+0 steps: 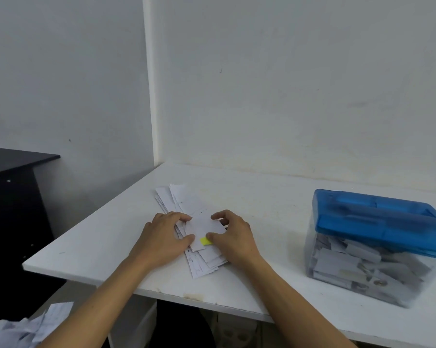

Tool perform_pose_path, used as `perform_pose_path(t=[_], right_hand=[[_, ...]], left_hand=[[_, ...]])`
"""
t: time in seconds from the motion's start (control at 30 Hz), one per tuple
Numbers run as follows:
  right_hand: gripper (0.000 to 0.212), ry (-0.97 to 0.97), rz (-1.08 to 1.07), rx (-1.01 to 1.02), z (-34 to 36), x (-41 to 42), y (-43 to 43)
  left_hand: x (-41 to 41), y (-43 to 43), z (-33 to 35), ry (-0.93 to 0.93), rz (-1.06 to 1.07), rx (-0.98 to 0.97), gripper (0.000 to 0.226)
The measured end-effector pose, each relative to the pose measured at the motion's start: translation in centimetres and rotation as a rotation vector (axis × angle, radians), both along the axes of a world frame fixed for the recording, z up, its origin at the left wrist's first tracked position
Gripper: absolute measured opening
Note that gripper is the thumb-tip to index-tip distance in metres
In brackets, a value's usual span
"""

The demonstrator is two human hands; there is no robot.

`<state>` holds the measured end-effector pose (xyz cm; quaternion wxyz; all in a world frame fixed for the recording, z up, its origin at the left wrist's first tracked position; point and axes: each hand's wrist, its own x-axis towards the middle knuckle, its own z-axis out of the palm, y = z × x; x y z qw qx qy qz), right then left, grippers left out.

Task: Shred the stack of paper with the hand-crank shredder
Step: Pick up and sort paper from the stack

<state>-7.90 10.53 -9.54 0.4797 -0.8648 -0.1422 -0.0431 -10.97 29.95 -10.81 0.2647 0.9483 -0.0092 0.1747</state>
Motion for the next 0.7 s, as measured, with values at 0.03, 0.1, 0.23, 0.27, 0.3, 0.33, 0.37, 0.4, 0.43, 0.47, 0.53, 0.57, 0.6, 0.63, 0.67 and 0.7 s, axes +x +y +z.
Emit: perform_pose_path(t=[0.03, 0.1, 0.23, 0.27, 0.3, 0.33, 0.37, 0.4, 0.43, 0.47, 0.53, 0.57, 0.6, 0.63, 0.67, 0.7], right_hand=[[0.040, -0.007, 0.004, 0.009, 0.0, 0.0, 0.0], [0.039, -0.010, 0.012, 0.043, 0.0, 0.0, -0.2], [0.036, 0.005, 0.020, 0.118, 0.5, -0.2, -0.5], [0.036, 0.007, 0.019, 0.135, 0.5, -0.2, -0.5], [0.036, 0.008, 0.017, 0.154, 0.6, -0.2, -0.5], [0.036, 0.008, 0.013, 0.173, 0.6, -0.2, -0.6], [0.036, 0.008, 0.008, 0.194, 0.5, -0.2, -0.6], [0.036, 0.009, 0.000, 0.212, 0.5, -0.1, -0.6], [0.036, 0.013, -0.006, 0.224, 0.5, 0.0, -0.7], [0.037, 0.022, -0.009, 0.232, 0.5, 0.0, -0.7], [0.038, 0.045, -0.006, 0.237, 0.4, 0.2, -0.7], [0.038, 0.051, -0.002, 0.230, 0.3, 0.3, -0.7], [0.038, 0.052, 0.000, 0.218, 0.3, 0.3, -0.7], [0.038, 0.052, 0.005, 0.203, 0.3, 0.4, -0.7], [0.037, 0.051, 0.005, 0.191, 0.3, 0.4, -0.7], [0.037, 0.051, 0.002, 0.181, 0.2, 0.4, -0.7]], left_hand=[[-0.1, 0.0, 0.0, -0.002, 0.001, -0.008, 0.044], [-0.1, -0.2, 0.1, -0.011, -0.002, -0.020, 0.043], [0.0, -0.1, 0.1, -0.013, -0.021, -0.045, 0.041], [0.0, -0.1, -0.1, -0.018, -0.022, -0.050, 0.040], [0.0, -0.1, -0.1, -0.025, -0.020, -0.057, 0.038], [0.1, -0.1, -0.1, -0.027, -0.016, -0.069, 0.037], [0.1, 0.0, -0.2, -0.024, -0.010, -0.085, 0.035], [0.2, 0.0, -0.3, -0.017, -0.001, -0.102, 0.033], [0.2, 0.1, -0.3, -0.006, 0.013, -0.116, 0.031], [0.3, 0.1, -0.3, 0.008, 0.033, -0.126, 0.031], [0.7, 0.0, -0.1, 0.049, 0.088, -0.136, 0.035], [1.0, -0.1, 0.2, 0.077, 0.122, -0.130, 0.039], [1.5, -0.3, 0.6, 0.111, 0.161, -0.113, 0.043], [2.0, -0.5, 1.0, 0.151, 0.201, -0.091, 0.047], [2.7, -0.6, 1.4, 0.189, 0.238, -0.067, 0.052], [3.3, -0.9, 1.7, 0.223, 0.268, -0.054, 0.058]])
